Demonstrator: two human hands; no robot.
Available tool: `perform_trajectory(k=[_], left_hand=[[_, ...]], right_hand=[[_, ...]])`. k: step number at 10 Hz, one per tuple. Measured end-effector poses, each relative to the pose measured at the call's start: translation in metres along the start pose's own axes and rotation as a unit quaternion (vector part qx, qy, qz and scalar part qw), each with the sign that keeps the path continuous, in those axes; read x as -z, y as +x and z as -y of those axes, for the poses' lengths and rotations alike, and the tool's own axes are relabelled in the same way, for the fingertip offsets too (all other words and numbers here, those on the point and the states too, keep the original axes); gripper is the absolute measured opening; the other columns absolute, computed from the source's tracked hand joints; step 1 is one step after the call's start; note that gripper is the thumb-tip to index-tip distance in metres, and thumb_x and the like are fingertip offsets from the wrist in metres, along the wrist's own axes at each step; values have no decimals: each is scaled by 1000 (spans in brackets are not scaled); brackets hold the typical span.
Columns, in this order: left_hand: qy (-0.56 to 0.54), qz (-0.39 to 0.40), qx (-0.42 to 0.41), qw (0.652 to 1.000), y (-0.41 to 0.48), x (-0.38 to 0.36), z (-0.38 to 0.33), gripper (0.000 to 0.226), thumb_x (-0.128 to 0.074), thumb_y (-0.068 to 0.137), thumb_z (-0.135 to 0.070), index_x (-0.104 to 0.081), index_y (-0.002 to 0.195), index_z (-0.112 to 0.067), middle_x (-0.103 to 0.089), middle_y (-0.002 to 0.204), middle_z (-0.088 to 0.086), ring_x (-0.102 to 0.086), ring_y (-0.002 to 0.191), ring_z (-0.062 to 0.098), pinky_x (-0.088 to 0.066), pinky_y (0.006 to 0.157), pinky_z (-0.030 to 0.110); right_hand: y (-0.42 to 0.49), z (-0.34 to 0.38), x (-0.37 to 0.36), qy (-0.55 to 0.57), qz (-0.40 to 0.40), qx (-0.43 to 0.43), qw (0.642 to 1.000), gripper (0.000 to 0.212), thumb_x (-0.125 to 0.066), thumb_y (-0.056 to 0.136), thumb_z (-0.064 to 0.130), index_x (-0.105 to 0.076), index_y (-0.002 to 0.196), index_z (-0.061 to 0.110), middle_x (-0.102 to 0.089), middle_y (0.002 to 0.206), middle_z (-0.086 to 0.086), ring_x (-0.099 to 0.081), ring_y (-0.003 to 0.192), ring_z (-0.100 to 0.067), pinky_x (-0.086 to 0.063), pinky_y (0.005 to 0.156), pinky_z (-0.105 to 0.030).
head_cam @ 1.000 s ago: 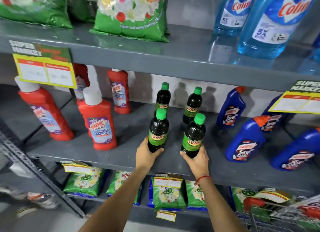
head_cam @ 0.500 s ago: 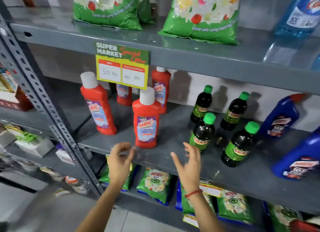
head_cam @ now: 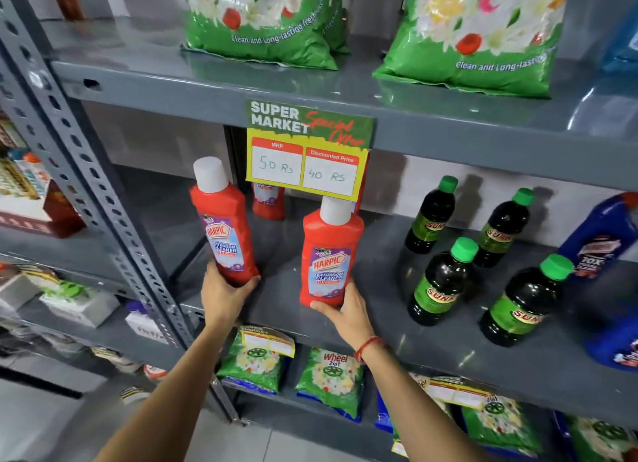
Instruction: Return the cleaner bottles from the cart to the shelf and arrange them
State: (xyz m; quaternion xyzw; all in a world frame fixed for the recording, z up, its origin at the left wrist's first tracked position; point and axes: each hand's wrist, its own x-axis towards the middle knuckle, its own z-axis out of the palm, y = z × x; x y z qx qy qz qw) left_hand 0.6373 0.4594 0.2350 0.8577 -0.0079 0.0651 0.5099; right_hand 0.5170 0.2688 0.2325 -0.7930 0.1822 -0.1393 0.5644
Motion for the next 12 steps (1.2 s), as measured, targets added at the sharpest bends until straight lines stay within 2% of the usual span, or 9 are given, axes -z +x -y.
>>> perform_trajectory(k=[1,2,4,6,8,9,10,11,12], left_hand=[[17,1,-2,1000,3,-1,1,76,-84,59,-31,-44,119,-5,-60,119,21,-57,109,39,-47,88,47],[19,-2,-5,1000,5,-1,1,75,-84,59,-32,-45,117,-4,-61,118,22,-58,108,39,-48,88,48],[15,-5,-12,1000,3,0,-1,79,-84,58,-33,-44,121,-7,-60,121,19,-58,109,37,-49,91,47],[15,-2,0,1000,2,1,-2,80,-85,57,-34,-44,119,-6,-61,119,19,-59,109,37,-49,92,49],[-9,11,26,1000,-9,5,-5,97,-85,56,-32,-32,131,-5,-49,130,20,-46,123,35,-42,102,52],[-17,-1,11,1000,-32,8,-15,93,-80,66,-21,-25,138,0,-40,136,25,-34,131,37,-31,110,47],[-40,19,-12,999,-68,11,-33,78,-74,74,-18,-31,138,-4,-43,135,23,-38,129,34,-33,109,46],[-75,106,-31,991,-103,12,-64,51,-71,77,-21,-52,123,-8,-60,122,12,-57,105,20,-46,88,31],[-115,224,-87,964,-134,9,-112,33,-70,78,-16,-61,109,-10,-69,99,3,-64,77,-6,-52,72,14]], right_hand=[[3,1,-3,4,-4,0,1000,67,-77,68,20,-42,125,13,-57,124,-8,-52,109,-12,-41,92,-23],[6,0,-7,1,-12,1,1000,69,-77,68,23,-40,126,15,-57,127,-9,-54,114,-18,-43,96,-28],[5,0,-11,-12,-22,4,1000,71,-76,70,28,-36,128,16,-56,128,-9,-53,112,-17,-43,96,-29],[4,2,-11,-28,-31,1,999,68,-75,70,30,-38,126,14,-56,127,-11,-54,114,-22,-43,91,-28],[-8,4,2,-15,-62,8,998,77,-82,60,31,-41,124,17,-55,128,-10,-55,110,-18,-49,96,-37],[-32,16,25,-12,-120,38,992,65,-77,68,26,-47,124,13,-54,126,-11,-54,106,-15,-46,91,-26],[-71,52,63,4,-163,88,983,36,-74,72,23,-59,105,24,-60,107,-4,-61,98,-15,-52,84,-26],[-117,100,113,25,-198,156,967,20,-71,75,16,-63,94,20,-63,96,-4,-63,88,-8,-52,75,-19],[-172,158,163,24,-246,225,942,16,-67,77,10,-64,93,8,-65,89,-12,-62,77,-4,-48,66,-9]])
